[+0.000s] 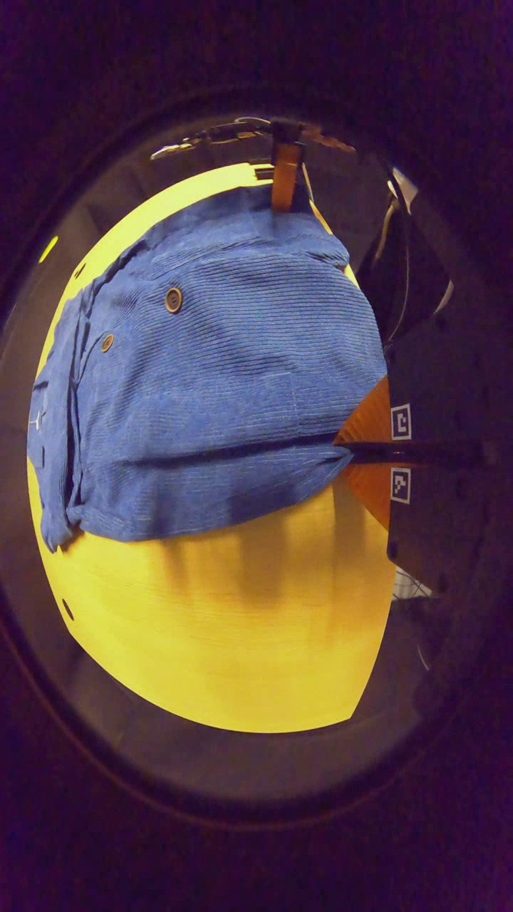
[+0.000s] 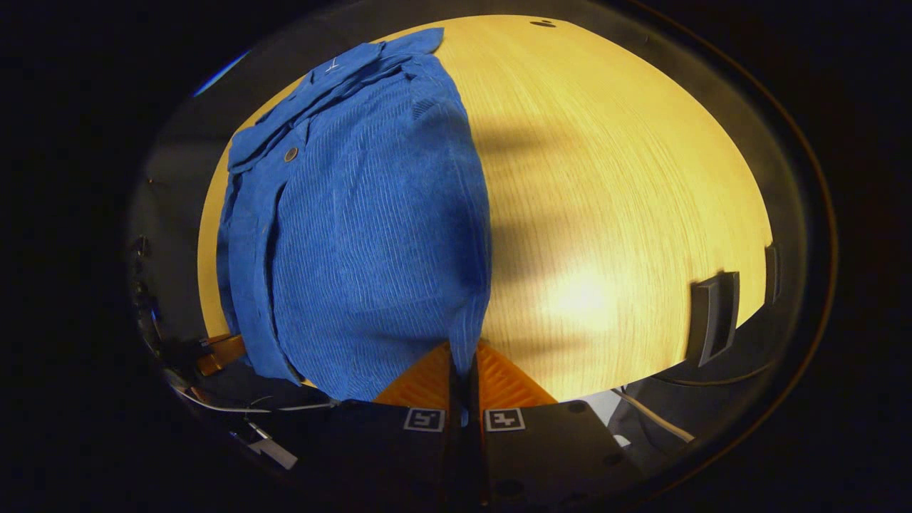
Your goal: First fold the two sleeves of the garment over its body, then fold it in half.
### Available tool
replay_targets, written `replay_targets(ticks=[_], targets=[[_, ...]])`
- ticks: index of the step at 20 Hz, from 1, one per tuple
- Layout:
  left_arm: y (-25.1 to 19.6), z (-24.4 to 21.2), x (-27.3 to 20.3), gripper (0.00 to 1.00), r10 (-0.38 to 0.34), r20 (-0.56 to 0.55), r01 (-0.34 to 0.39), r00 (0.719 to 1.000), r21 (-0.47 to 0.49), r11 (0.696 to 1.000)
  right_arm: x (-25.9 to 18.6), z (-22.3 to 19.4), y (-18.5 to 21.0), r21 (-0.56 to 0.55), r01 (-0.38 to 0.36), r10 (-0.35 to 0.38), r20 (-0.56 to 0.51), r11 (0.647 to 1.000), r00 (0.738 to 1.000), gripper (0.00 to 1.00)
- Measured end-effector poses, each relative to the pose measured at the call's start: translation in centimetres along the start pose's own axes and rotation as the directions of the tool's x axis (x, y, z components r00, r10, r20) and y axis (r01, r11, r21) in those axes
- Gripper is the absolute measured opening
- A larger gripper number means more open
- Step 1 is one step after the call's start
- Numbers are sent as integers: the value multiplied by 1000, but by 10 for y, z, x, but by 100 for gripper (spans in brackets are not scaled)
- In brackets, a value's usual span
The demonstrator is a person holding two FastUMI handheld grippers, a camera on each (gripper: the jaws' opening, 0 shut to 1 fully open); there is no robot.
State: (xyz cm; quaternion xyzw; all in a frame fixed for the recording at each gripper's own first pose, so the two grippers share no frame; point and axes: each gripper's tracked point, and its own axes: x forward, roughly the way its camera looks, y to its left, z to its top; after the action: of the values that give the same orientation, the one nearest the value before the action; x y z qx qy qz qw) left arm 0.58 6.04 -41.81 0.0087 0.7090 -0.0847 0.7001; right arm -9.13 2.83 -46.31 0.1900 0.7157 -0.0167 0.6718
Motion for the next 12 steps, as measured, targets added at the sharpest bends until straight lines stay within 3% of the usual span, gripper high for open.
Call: replay_targets(ticks=[5, 12], targets=[[10, 8, -20, 0, -18, 39, 19, 999, -36, 999, -21, 7, 11, 0, -17, 17, 32, 1000, 999, 7], [5, 27, -52, 0, -81, 110, 80, 991, 15, 997, -65, 34, 48, -51, -49, 56, 135, 997, 989, 6]])
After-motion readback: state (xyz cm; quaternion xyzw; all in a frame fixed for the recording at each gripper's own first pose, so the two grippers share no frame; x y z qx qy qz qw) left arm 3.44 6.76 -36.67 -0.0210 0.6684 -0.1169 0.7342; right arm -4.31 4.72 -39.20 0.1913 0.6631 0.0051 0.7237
